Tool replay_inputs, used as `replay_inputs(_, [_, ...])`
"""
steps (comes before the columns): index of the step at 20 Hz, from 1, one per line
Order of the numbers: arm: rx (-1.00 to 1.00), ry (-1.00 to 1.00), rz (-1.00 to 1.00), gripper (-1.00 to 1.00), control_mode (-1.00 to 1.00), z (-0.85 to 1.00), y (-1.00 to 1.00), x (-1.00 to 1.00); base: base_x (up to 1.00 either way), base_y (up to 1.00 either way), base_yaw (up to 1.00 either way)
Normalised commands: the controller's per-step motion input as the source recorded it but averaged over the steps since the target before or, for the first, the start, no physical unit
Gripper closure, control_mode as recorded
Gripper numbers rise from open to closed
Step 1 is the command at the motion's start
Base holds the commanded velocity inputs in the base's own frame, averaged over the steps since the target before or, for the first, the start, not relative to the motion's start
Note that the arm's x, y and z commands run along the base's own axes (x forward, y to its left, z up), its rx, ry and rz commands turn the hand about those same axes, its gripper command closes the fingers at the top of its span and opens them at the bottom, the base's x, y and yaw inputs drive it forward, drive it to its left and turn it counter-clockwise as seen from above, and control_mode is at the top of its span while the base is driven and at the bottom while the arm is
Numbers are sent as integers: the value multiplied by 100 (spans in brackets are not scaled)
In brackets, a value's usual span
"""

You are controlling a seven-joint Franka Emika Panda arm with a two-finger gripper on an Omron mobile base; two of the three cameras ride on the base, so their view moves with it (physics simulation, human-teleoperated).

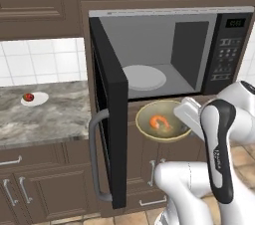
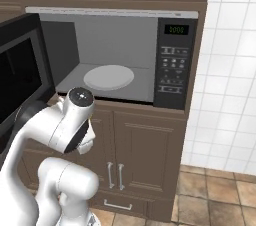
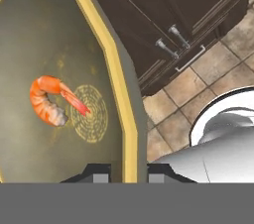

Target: Remove the mango from the bowl and place it on the small plate. Then place the bowl with only the shrimp in the microwave, close the door, and press the start button to microwave the shrimp.

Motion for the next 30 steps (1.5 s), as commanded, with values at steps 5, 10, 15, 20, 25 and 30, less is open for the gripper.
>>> replay_inputs(5, [15, -18, -5, 100, -100, 54, -1, 59, 0, 0, 0])
replay_inputs(10, [11, -12, -14, 100, -100, 35, 0, 73, 0, 0, 0])
replay_inputs(15, [7, -3, -23, 100, -100, 16, 0, 90, 0, 0, 0])
replay_inputs(20, [0, 2, -29, 100, -100, 0, 0, 97, 0, 0, 0])
replay_inputs(25, [0, 11, -7, 100, -100, -14, 0, 91, 0, 0, 0])
replay_inputs(30, [0, 9, 0, 100, -100, -24, 0, 91, 0, 0, 0])
